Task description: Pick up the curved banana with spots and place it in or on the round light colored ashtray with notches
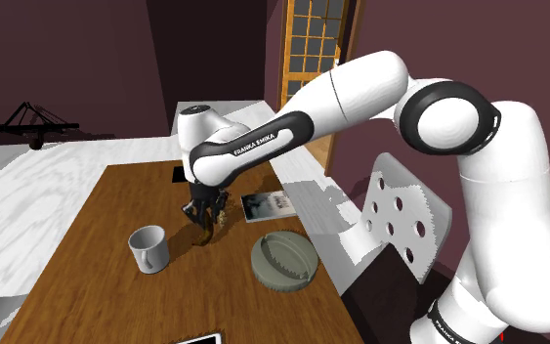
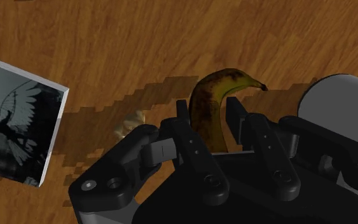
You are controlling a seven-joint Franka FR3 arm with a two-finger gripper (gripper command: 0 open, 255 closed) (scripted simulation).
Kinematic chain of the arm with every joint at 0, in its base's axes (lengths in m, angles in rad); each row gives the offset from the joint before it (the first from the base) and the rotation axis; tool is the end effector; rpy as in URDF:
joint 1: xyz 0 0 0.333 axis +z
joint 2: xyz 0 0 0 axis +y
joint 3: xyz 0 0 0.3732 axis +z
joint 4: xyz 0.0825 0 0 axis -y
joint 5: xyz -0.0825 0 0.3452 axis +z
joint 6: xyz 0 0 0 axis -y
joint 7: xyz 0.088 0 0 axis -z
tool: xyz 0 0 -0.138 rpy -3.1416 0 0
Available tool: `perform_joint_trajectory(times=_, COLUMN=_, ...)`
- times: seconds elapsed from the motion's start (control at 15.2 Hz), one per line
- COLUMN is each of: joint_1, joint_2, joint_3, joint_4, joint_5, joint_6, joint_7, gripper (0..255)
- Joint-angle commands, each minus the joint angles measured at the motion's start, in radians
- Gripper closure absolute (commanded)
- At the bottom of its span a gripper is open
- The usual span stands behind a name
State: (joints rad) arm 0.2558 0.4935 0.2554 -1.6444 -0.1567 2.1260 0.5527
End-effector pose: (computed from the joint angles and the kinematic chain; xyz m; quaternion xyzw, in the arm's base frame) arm 0.6023 0.2966 0.3759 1.0000 0.0056 0.0062 0.0042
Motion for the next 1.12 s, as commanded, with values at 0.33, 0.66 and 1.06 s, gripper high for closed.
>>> perform_joint_trajectory(times=0.33, joint_1=-0.004, joint_2=-0.041, joint_3=0.007, joint_4=0.037, joint_5=0.014, joint_6=-0.077, joint_7=-0.009, gripper=255)
perform_joint_trajectory(times=0.66, joint_1=-0.054, joint_2=-0.247, joint_3=0.019, joint_4=-0.255, joint_5=0.063, joint_6=0.015, joint_7=-0.046, gripper=255)
perform_joint_trajectory(times=1.06, joint_1=-0.091, joint_2=-0.483, joint_3=0.017, joint_4=-0.546, joint_5=0.137, joint_6=0.081, joint_7=-0.116, gripper=255)
